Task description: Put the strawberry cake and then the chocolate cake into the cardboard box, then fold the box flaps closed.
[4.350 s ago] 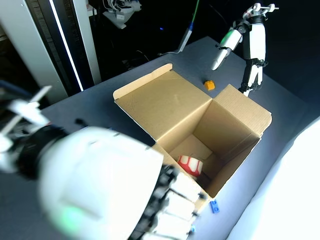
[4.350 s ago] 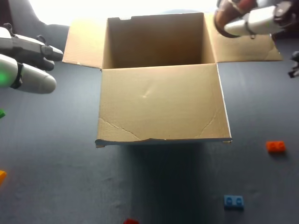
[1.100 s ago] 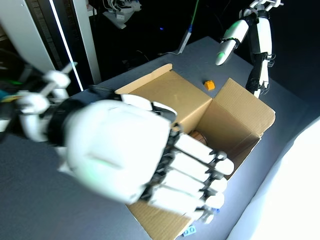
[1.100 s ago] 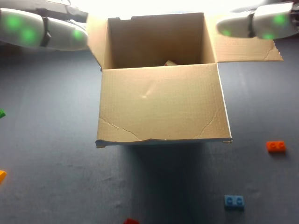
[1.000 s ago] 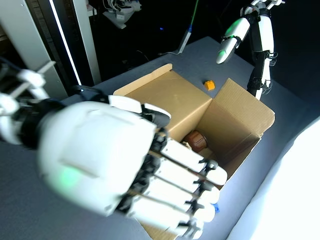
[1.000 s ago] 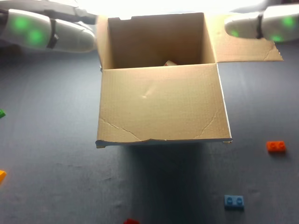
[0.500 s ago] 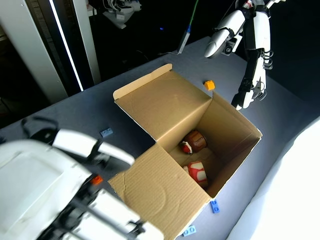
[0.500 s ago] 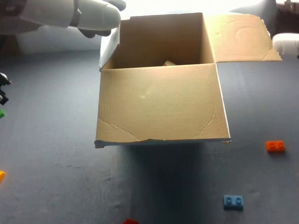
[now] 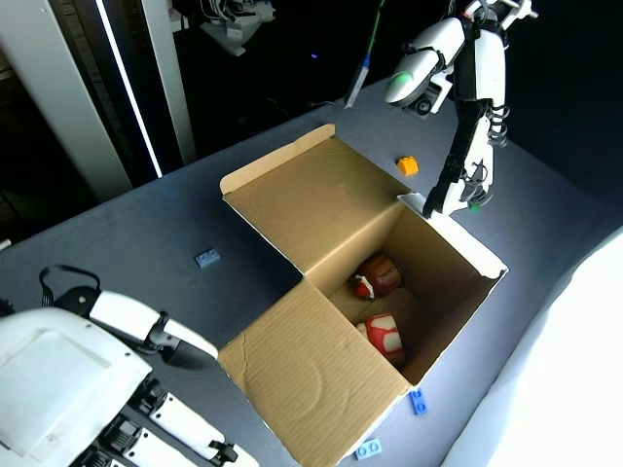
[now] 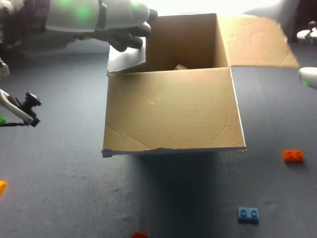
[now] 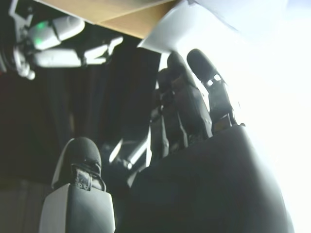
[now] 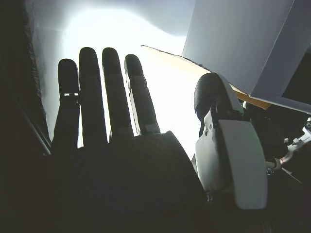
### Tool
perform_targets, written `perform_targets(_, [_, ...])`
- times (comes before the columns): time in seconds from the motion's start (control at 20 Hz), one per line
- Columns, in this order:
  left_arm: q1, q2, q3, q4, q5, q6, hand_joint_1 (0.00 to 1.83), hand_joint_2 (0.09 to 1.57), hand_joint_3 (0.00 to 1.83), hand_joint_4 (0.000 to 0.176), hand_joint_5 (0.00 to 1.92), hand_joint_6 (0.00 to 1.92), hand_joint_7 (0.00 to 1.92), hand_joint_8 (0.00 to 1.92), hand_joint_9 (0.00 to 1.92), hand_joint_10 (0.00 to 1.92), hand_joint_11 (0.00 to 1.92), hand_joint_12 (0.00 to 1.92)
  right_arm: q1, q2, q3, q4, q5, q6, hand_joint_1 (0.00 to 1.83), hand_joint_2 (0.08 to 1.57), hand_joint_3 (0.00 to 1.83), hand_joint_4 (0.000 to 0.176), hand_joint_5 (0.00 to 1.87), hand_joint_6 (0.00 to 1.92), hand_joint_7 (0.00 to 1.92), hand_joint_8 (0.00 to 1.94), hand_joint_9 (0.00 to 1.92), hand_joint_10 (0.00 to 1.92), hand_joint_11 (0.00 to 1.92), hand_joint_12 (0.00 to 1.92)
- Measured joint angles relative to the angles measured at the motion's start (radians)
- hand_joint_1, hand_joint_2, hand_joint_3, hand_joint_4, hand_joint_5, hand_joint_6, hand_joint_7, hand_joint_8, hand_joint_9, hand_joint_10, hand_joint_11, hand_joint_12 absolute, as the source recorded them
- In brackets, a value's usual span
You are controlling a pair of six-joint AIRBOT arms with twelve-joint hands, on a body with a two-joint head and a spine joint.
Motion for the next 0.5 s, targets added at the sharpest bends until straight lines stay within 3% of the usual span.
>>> perform_targets(0.15, [0.043,-0.021,0.000,-0.171,0.006,0.150,0.17,1.21,0.01,0.022,0.30,0.00,0.38,0.00,0.47,0.00,0.00,1.20,-0.008,-0.002,0.013,0.005,0.006,-0.002,0.00,1.28,0.00,0.000,0.32,0.00,0.36,0.00,0.40,0.00,0.00,1.01])
perform_targets(0.5, [0.103,-0.068,0.035,-0.193,-0.045,0.169,0.17,1.21,0.00,0.021,0.29,0.00,0.40,0.00,0.47,0.00,0.00,1.21,-0.095,-0.006,0.004,0.001,-0.003,-0.005,0.00,1.28,0.00,0.000,0.31,0.00,0.37,0.00,0.40,0.00,0.00,1.05])
